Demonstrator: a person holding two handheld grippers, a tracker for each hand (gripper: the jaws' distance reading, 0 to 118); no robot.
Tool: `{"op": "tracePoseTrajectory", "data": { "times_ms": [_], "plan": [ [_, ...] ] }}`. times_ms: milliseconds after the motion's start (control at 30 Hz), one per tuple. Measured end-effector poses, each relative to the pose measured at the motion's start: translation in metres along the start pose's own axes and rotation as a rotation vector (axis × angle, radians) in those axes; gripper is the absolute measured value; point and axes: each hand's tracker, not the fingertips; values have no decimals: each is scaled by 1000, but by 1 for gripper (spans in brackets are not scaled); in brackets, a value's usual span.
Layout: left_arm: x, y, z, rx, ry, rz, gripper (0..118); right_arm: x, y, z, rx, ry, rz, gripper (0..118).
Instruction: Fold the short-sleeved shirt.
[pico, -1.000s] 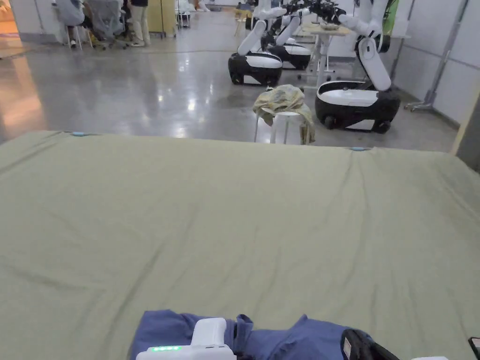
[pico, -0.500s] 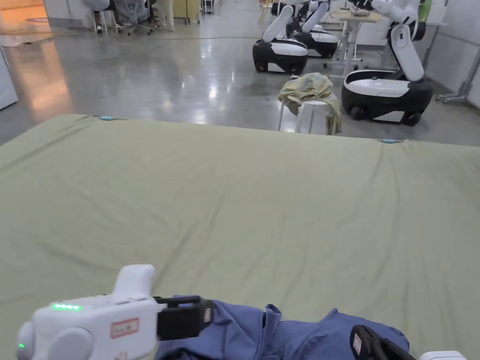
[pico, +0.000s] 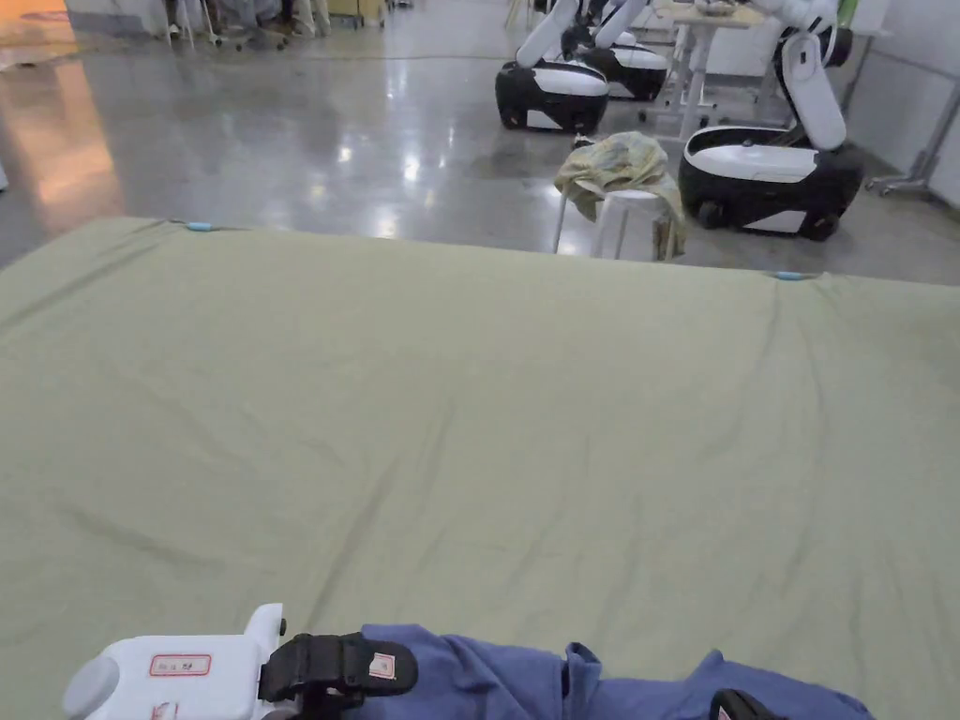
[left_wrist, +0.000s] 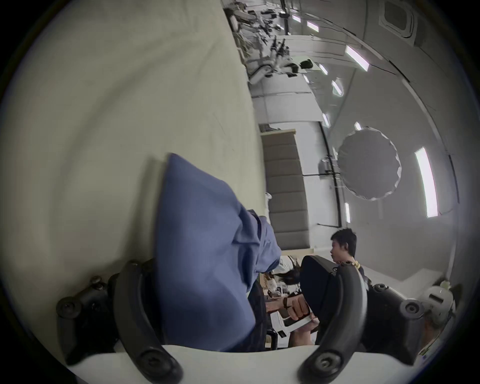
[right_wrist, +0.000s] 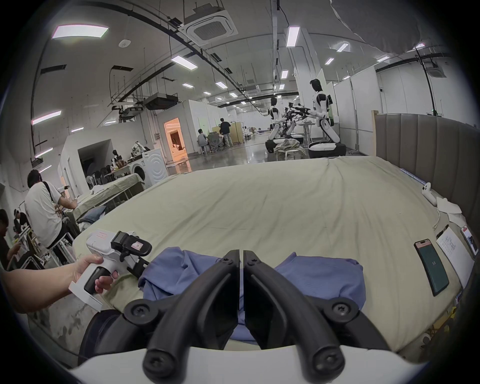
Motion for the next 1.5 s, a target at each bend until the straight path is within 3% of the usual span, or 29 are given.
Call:
{"op": "tracePoseTrajectory", "data": {
  "times_ms": [33,67,100,167,233,267,367,567,700,900,1033,1133,1267,1333,1500],
  "plan": [
    [0,2,-12,-21,6,-37,76,1,1,-2,-1,-9,-5,4],
    [7,3,-19,-61,67,-76,36,1,2,-2,-1,-17,-9,4],
    [14,3,-25,-59,160,-84,11,2,3,-3,0,-24,-12,4],
    [14,-5,-40,-59,431,0,11,3,3,-3,2,-34,-15,4],
    [19,-9,-29,19,290,46,10,3,2,-6,-1,-36,-11,4],
    [27,-14,-28,39,375,38,10,3,2,-7,-4,-36,-7,4],
    [46,-25,-14,106,440,-4,10,2,4,-4,-1,-32,-6,4],
    [84,-34,42,304,739,-107,10,3,8,14,34,-30,43,4],
    [143,-58,15,364,958,-303,10,9,6,19,29,-78,106,4],
    [199,-106,-116,335,941,-544,10,28,2,27,53,-79,101,4],
    [179,-121,-206,313,959,-570,11,41,1,34,68,-86,97,4],
    [146,-117,-242,258,1070,-600,14,49,1,40,75,-94,100,4],
    [149,-112,-232,248,1018,-585,31,58,1,46,86,-94,80,4],
    [170,-112,-209,295,889,-604,54,60,1,47,92,-97,78,4],
    [213,-115,-126,467,702,-585,73,63,-1,47,95,-102,64,4]
  ]
}}
